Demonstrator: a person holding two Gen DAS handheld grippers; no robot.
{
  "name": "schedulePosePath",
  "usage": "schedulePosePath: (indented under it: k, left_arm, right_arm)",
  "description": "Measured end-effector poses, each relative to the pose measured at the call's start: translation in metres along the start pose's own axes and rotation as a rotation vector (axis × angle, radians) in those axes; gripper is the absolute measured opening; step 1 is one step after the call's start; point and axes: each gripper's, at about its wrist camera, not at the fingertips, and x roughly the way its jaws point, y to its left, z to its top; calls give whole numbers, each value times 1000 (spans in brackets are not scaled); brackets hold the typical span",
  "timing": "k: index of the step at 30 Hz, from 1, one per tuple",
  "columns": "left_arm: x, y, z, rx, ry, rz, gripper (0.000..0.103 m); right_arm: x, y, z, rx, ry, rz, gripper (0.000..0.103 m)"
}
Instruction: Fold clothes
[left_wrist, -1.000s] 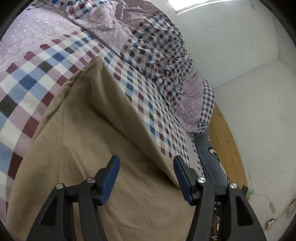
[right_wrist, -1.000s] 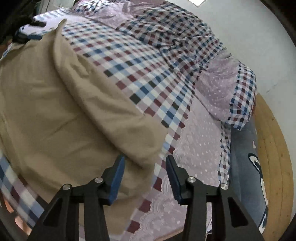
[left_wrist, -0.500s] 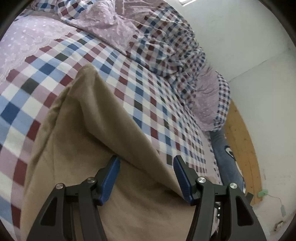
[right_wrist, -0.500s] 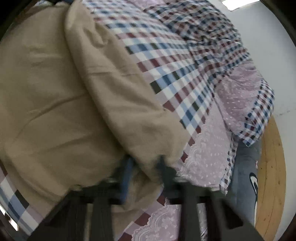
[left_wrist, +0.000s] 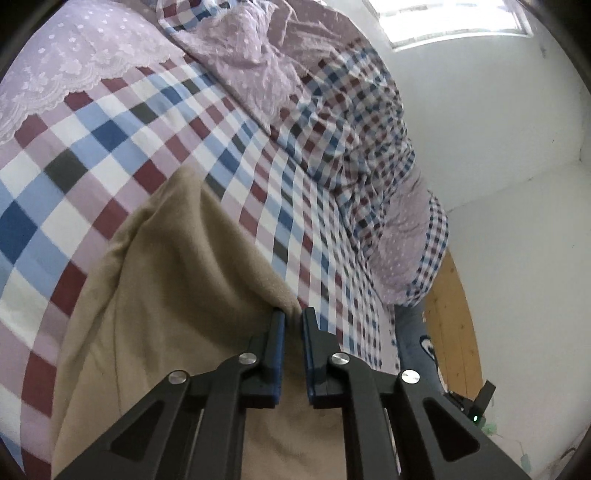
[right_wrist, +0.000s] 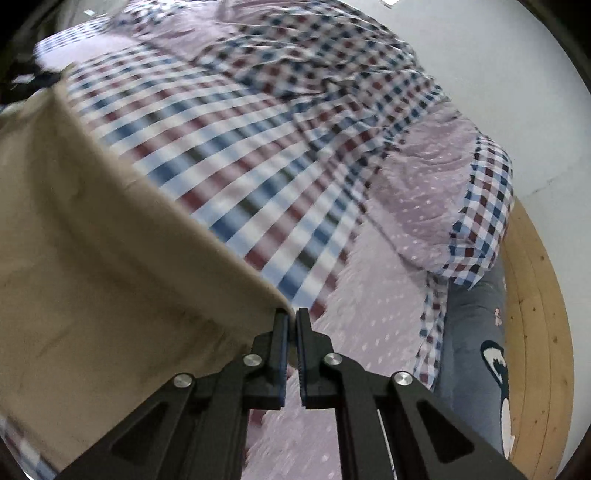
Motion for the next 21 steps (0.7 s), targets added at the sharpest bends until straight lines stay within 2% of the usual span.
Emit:
schedulePosePath:
  k: [3,4,5,7,8,9,11,16,21]
  left_arm:
    - [-4,0,4,-3,-48,-10,12]
    - [-6,0,5,-3,-68,-7,26]
    - [-9,0,6,2,-90,-5,49]
    - [-19,-1,8,26,-143,3,69]
    - [-24,-3,9,40,-170,10,71]
    - [-27,-4,10,53,-183,19,72]
    - [-30,-7,12,77,-190,40,77]
    - [-33,-8,11,94,-186,67,77]
    - [-38,-14,-4,143,-173,105,77]
  right_arm:
    - [30,-14,21,78,34,-47,3]
    - [38,-19,25,117,35,-125,4]
    - [43,-22,28,150,30,-222,4]
    - [33,-32,22,295,-34,-298,19]
    - [27,-37,18,371,-68,-331,39]
    - [22,-40,8,458,-92,-276,56]
    - [14,-42,-12,598,-117,-158,62]
    - [-7,-14,-76,820,-133,126,62]
    - [-39,41,-125,922,-170,267,62]
